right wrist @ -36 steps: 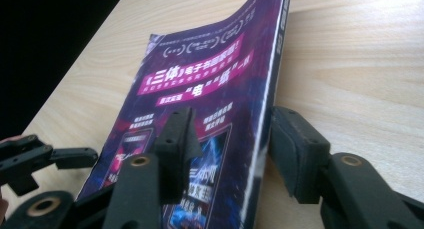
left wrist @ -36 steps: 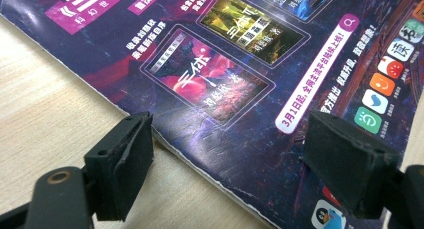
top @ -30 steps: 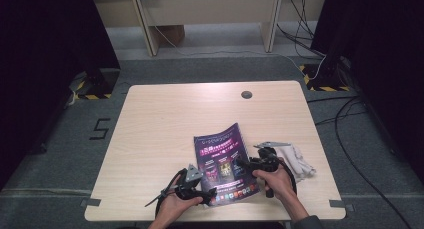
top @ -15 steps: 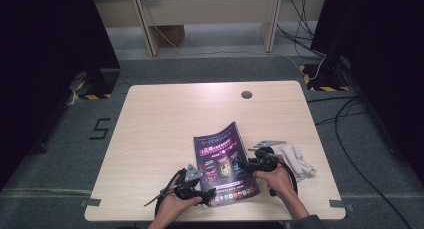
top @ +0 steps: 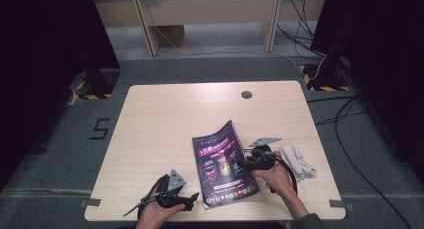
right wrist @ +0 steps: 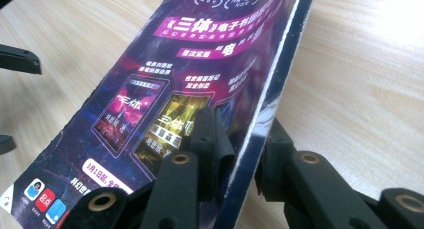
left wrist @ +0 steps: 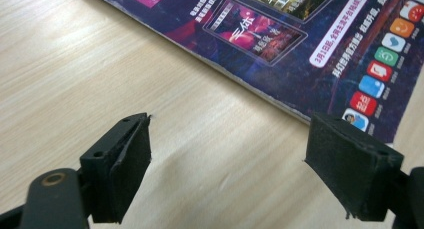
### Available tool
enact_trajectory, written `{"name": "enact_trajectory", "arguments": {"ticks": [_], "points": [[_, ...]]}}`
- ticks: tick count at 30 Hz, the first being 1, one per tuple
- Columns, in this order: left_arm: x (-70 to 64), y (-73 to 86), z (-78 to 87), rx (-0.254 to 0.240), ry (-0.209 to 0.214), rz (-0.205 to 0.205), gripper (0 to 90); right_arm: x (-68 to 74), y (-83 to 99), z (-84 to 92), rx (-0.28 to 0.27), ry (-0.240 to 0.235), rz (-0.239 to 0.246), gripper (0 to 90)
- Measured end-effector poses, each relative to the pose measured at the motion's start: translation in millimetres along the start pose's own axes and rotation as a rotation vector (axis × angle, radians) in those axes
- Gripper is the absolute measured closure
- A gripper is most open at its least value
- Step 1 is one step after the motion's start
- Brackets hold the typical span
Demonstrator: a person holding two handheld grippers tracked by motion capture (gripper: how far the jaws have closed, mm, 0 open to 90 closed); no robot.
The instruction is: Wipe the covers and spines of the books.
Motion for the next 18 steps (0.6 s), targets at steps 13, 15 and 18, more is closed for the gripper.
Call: {"name": "enact_trajectory", "arguments": {"ticks": [13, 15, 18], "points": [[6.4, -0.1, 0.6, -0.002, -0.015, 0.005, 17.8, 0.1, -29.9, -2.1, 0.105, 0.03, 0.136, 78.2], [7.4, 0.0, 0.5, -0.002, -0.019, 0.004, 17.7, -1.7, -40.6, -4.2, 0.133, 0.046, 0.18, 79.9], [5.7, -0.5, 1.0, -0.005, 0.007, 0.029, 17.7, -1.4, -51.5, -4.6, 0.165, 0.061, 0.21, 81.1]]}}
Point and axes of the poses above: each handheld gripper's, and its own axes: z roughly backward along the jaws, y roughly out of its underside, x roughly to its left, the point moved 7 cm from there along -z, roughly forward along the jaws, and after that the axes turned 15 degrees about z, right-handed, at the moved point
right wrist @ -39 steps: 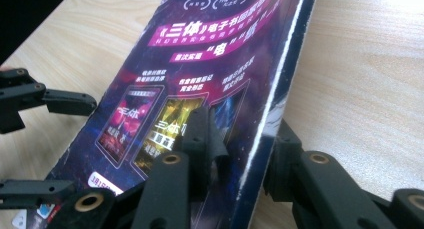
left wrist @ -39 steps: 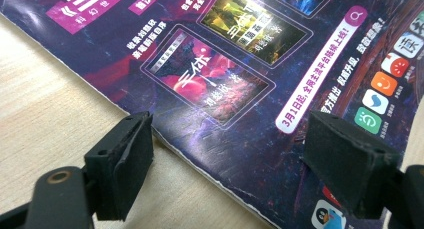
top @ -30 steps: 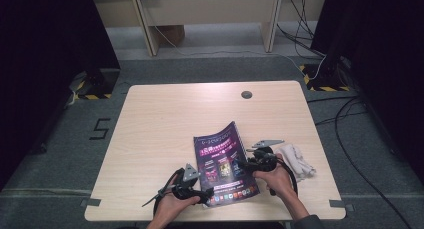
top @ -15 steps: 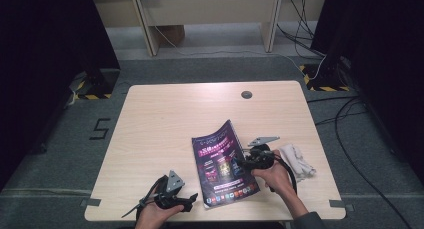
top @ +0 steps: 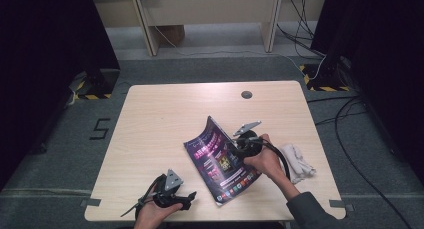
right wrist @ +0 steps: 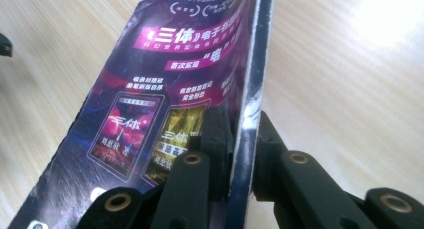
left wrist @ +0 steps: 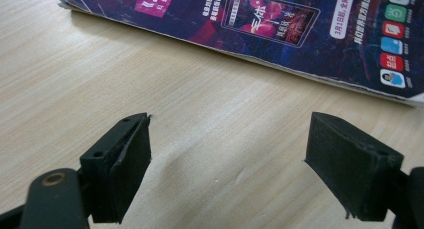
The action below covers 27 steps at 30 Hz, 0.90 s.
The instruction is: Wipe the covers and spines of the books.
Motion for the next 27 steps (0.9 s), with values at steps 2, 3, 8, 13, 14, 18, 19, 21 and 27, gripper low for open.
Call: {"name": "enact_trajectory", "arguments": {"ticks": [2, 3, 8, 13, 14, 18, 19, 21, 27], "points": [[-2.0, -0.4, 0.5, -0.001, 0.01, 0.003, 17.8, -2.4, -7.3, 0.7, 0.025, 0.017, 0.044, 81.6], [-2.3, -0.4, 0.4, -0.003, 0.003, -0.008, 17.8, -3.0, -9.3, 1.1, 0.035, 0.021, 0.051, 81.9], [0.6, -0.4, 0.5, -0.001, -0.008, -0.011, 17.7, -10.1, -20.6, 3.1, 0.09, 0.049, 0.11, 82.6], [0.6, -0.7, 0.6, -0.003, -0.003, -0.003, 17.8, -15.1, -30.3, 8.6, 0.119, 0.079, 0.149, 83.5], [0.2, -0.6, 0.5, -0.003, -0.002, -0.004, 17.7, -16.8, -32.3, 10.5, 0.127, 0.086, 0.158, 83.6], [0.4, -0.7, 0.3, -0.004, -0.002, -0.003, 17.8, -23.5, -40.1, 16.5, 0.146, 0.127, 0.18, 83.7], [0.9, -0.8, 0.1, -0.006, -0.003, -0.003, 17.8, -26.2, -42.6, 18.7, 0.159, 0.144, 0.194, 83.7], [1.6, -0.7, 0.3, -0.003, -0.006, 0.0, 17.8, -36.2, -49.9, 25.2, 0.184, 0.193, 0.227, 83.7], [-0.3, 0.1, -0.8, 0.004, -0.004, -0.009, 17.8, -51.6, -56.9, 36.8, 0.225, 0.268, 0.243, 83.7]]}}
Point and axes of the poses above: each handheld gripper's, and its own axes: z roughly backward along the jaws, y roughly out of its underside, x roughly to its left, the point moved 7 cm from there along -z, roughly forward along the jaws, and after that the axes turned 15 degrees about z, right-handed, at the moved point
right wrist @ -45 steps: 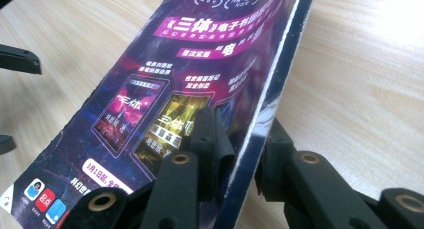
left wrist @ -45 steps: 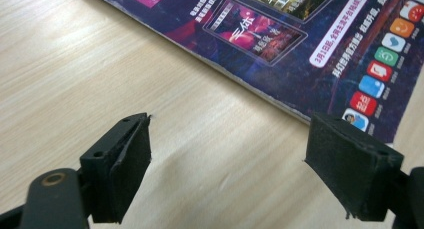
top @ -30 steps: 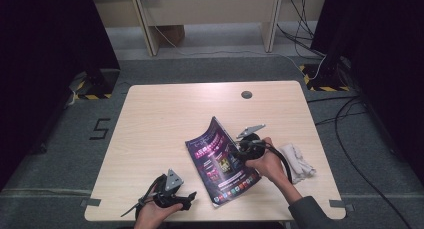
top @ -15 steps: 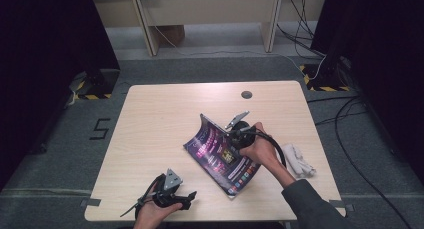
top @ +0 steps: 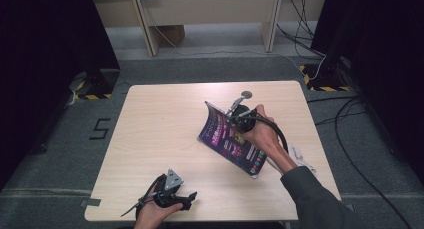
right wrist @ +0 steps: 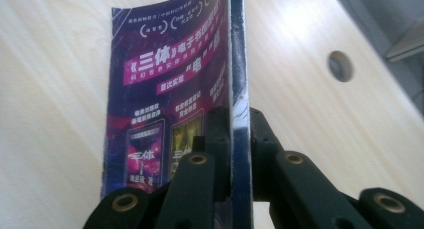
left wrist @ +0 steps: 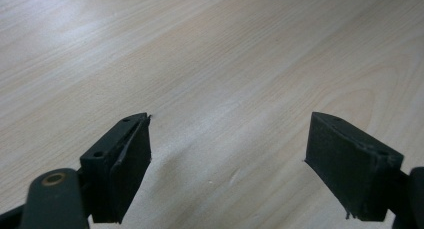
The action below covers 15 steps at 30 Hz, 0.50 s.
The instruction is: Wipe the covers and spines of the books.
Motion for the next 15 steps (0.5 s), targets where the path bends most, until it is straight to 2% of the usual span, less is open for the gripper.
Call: {"name": "enact_trajectory", "arguments": {"ticks": [1, 2, 3, 6, 10, 12, 15], "points": [[0.1, -0.1, 0.2, -0.001, 0.0, 0.0, 17.8, -3.1, -0.3, 0.9, -0.001, 0.009, 0.012, 83.7], [0.3, 0.0, 0.1, -0.003, 0.001, 0.003, 17.8, -8.4, -0.7, 5.0, 0.006, 0.027, -0.008, 83.8], [0.5, 0.0, 0.1, -0.002, 0.0, 0.004, 17.8, -11.5, -1.4, 6.1, 0.002, 0.039, 0.003, 83.7], [0.1, 0.1, -0.4, 0.0, 0.0, 0.003, 17.8, -18.8, -3.5, 10.9, 0.003, 0.062, -0.02, 83.8], [-0.1, 0.4, -1.1, 0.001, 0.001, 0.0, 17.8, -26.5, -7.2, 12.3, 0.005, 0.097, -0.017, 83.8], [0.1, 0.5, -1.2, 0.003, 0.001, 0.0, 17.8, -25.8, -9.1, 11.4, 0.006, 0.107, -0.019, 83.8], [0.0, 0.6, -1.5, 0.002, 0.001, -0.002, 17.8, -15.3, -14.1, 10.9, -0.005, 0.084, 0.004, 83.7]]}}
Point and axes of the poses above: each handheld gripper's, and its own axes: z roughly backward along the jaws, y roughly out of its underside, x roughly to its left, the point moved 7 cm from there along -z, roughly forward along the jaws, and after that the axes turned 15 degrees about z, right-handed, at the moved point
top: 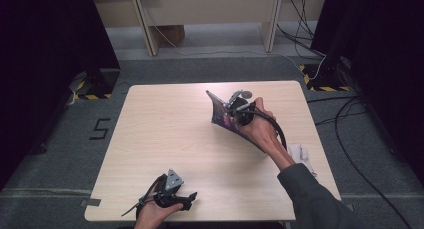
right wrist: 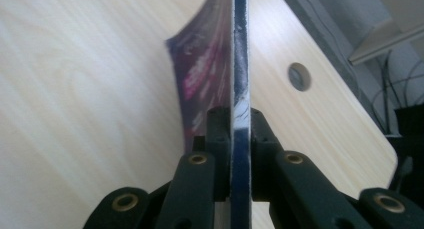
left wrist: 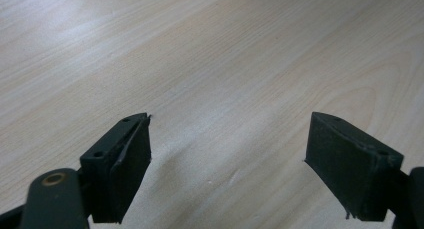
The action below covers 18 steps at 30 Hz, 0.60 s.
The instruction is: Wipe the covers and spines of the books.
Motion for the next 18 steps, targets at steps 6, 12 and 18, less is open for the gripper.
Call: {"name": "enact_trajectory", "arguments": {"ticks": [6, 12, 18], "points": [[1.2, -0.3, 1.0, 0.002, -0.01, -0.004, 17.8, 29.5, -13.8, 8.0, -0.07, -0.087, 0.022, 83.8], [3.8, -1.0, 1.5, -0.005, -0.015, 0.008, 17.8, 60.7, -18.5, 2.6, -0.091, -0.179, 0.052, 83.7], [6.9, -1.0, 1.8, -0.003, -0.03, 0.016, 17.8, 92.2, -16.9, -11.8, -0.094, -0.266, 0.072, 83.6]]}}
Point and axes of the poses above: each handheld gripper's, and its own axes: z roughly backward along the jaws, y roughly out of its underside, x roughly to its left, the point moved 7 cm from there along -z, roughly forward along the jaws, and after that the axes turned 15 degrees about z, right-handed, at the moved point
